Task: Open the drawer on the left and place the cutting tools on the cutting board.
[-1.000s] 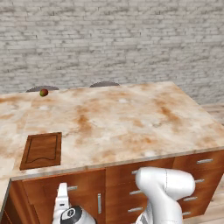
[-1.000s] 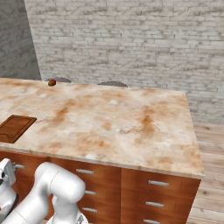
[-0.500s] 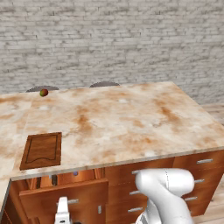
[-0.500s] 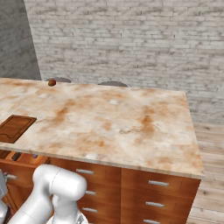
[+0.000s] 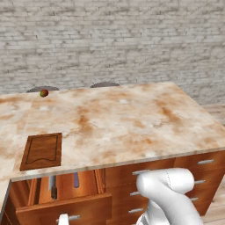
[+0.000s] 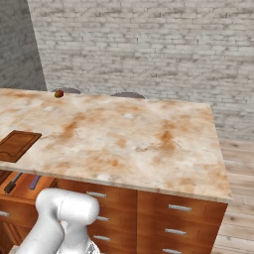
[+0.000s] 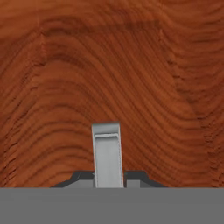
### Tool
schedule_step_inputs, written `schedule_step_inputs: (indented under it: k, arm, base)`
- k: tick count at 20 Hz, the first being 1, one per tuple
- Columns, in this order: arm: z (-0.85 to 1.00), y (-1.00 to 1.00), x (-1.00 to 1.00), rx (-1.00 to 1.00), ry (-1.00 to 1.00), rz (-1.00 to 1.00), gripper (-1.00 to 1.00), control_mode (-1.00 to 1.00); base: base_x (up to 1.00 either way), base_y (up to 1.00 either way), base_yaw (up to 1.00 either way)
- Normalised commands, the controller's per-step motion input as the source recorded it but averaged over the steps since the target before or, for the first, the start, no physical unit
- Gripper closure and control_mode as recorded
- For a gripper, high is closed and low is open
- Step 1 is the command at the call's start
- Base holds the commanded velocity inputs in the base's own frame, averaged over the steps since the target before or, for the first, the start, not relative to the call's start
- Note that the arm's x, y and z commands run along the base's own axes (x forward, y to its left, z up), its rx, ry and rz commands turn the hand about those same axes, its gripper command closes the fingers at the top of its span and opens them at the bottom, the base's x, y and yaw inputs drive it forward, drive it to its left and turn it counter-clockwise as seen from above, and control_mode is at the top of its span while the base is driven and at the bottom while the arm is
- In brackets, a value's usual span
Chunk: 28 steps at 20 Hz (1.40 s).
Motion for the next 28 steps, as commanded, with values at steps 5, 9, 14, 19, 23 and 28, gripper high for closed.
schedule_step_inputs:
  k: [5,9,14,19,23,28]
  arm:
    - [0.0,0.0,-0.61,0.0,0.0,0.02,1.0,-1.0]
    - [0.0,0.0,-0.44,0.0,0.0,0.02,1.0,-1.0]
    - [0.0,0.0,-0.34,0.0,0.0,0.02,1.0,-1.0]
    - [0.0,0.0,-0.37,0.0,0.0,0.02,1.0,-1.0]
    - [0.0,0.0,-0.11,0.0,0.0,0.01,1.0,-1.0]
    - [0.0,0.0,0.0,0.0,0.0,0.0,1.0,-1.0]
  base:
    - [0.0,0.0,0.0]
    - [0.0,0.0,0.0]
    - [0.0,0.0,0.0]
    - [0.0,0.0,0.0]
    - [0.0,0.0,0.0]
    - [0.0,0.0,0.0]
